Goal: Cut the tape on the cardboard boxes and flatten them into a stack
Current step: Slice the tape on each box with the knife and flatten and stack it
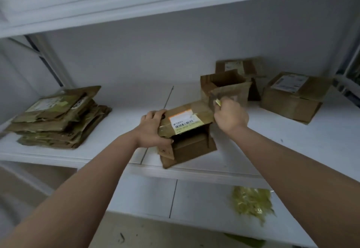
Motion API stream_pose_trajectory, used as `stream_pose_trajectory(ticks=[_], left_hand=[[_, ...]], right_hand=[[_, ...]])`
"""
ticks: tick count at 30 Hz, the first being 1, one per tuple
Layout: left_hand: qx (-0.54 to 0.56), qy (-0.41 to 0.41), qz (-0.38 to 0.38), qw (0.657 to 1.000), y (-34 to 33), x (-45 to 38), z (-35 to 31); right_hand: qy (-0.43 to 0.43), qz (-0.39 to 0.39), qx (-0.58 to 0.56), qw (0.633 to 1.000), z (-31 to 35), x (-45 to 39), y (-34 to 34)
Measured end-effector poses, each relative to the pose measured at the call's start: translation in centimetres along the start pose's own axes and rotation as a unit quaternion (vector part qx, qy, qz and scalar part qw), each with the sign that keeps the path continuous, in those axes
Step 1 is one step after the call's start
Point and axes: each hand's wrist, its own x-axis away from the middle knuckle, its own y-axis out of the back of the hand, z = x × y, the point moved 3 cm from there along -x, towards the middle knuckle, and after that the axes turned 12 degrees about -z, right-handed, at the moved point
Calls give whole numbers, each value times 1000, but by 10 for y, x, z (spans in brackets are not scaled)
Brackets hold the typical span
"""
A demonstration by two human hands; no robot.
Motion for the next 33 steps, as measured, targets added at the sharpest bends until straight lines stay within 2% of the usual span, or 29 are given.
stream_pose_trajectory(ticks=[3, 8, 13, 15, 22, 26, 29, 33], left_hand=[[10, 64, -25, 998, 20, 22, 47], [95, 135, -132, 978, 41, 59, 108], [156, 176, -160, 959, 35, 78, 146], [175, 184, -163, 953, 31, 80, 149], [134, 208, -205, 947, 22, 65, 150], [178, 235, -260, 920, 40, 56, 148], [230, 231, -260, 909, 48, 49, 140], [241, 212, -237, 917, 45, 52, 132]], right_hand=[[27, 29, -22, 999, 41, 10, -23], [50, 53, -73, 995, 103, 20, -62], [12, 64, -120, 991, 136, 32, -89], [7, 63, -145, 987, 139, 33, -98], [12, 36, -202, 979, 135, 28, -105], [-11, 38, -242, 970, 118, 27, -102], [-34, 39, -264, 963, 103, 22, -94], [-50, 27, -280, 958, 91, 10, -83]])
